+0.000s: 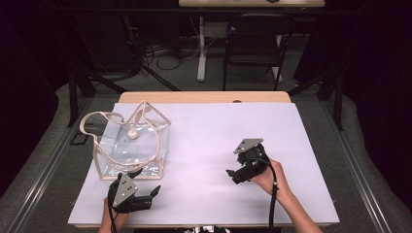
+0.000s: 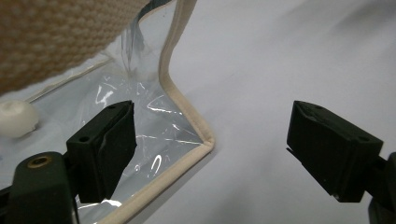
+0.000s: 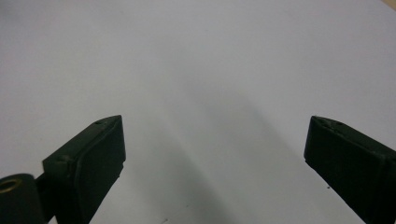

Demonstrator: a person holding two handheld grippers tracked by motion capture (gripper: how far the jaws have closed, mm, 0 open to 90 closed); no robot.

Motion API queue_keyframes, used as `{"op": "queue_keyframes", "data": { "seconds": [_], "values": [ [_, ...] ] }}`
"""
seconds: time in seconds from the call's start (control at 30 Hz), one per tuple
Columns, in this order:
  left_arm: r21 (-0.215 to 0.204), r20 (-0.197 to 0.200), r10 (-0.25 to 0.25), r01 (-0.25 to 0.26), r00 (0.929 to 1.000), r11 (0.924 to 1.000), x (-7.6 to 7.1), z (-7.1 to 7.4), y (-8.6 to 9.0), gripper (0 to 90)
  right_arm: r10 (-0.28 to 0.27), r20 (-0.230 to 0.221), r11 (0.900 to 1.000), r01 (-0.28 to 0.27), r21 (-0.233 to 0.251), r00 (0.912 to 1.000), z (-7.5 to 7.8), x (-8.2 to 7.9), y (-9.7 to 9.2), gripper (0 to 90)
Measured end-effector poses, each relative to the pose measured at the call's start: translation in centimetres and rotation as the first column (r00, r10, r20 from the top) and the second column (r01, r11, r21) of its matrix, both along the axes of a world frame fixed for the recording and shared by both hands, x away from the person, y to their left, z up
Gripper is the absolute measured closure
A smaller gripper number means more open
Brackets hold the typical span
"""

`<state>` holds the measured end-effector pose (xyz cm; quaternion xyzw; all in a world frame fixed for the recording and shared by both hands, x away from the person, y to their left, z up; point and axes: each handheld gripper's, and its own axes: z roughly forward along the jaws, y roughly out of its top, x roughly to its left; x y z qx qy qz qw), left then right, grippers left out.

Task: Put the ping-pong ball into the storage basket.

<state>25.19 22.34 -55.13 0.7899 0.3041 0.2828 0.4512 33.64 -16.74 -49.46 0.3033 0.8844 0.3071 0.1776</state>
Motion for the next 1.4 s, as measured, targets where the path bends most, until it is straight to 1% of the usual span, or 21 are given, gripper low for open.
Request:
{"op": "queue_keyframes", "data": {
  "seconds": [0.13, 0.7, 0.8, 0.97, 1.3, 1.4],
  "values": [
    [0.001, 0.001, -0.001, 0.001, 1.0000, 1.0000, 0.0, 0.0, 0.0, 16.0, -0.015, -0.004, 0.9999, 0.015, -0.007, 0.9999, -0.5, -0.4, -0.6, 4.9],
    [0.005, -0.002, -0.001, 0.001, 1.0000, 1.0000, 0.0, 0.0, 0.0, 16.1, -0.075, -0.002, 0.9972, 0.075, 0.006, 0.9972, -2.0, -1.9, -3.1, 4.9],
    [0.006, -0.001, 0.000, 0.000, 1.0000, 1.0000, 0.0, 0.0, 0.0, 16.0, -0.085, -0.005, 0.9962, 0.086, 0.014, 0.9963, -2.3, -2.2, -3.3, 4.9],
    [0.005, -0.003, 0.000, 0.000, 1.0000, 1.0000, 0.0, 0.0, 0.0, 16.1, -0.096, 0.000, 0.9954, 0.096, 0.010, 0.9954, -2.6, -2.6, -3.7, 4.9],
    [0.007, -0.003, -0.001, 0.001, 1.0000, 1.0000, 0.0, 0.0, 0.0, 16.1, -0.135, 0.015, 0.9906, 0.135, 0.025, 0.9907, -3.2, -3.7, -4.9, 4.7],
    [0.007, -0.003, 0.000, 0.000, 1.0000, 1.0000, 0.0, 0.0, 0.0, 16.1, -0.142, 0.010, 0.9896, 0.141, 0.025, 0.9899, -3.6, -4.0, -5.2, 4.6]
  ]
}}
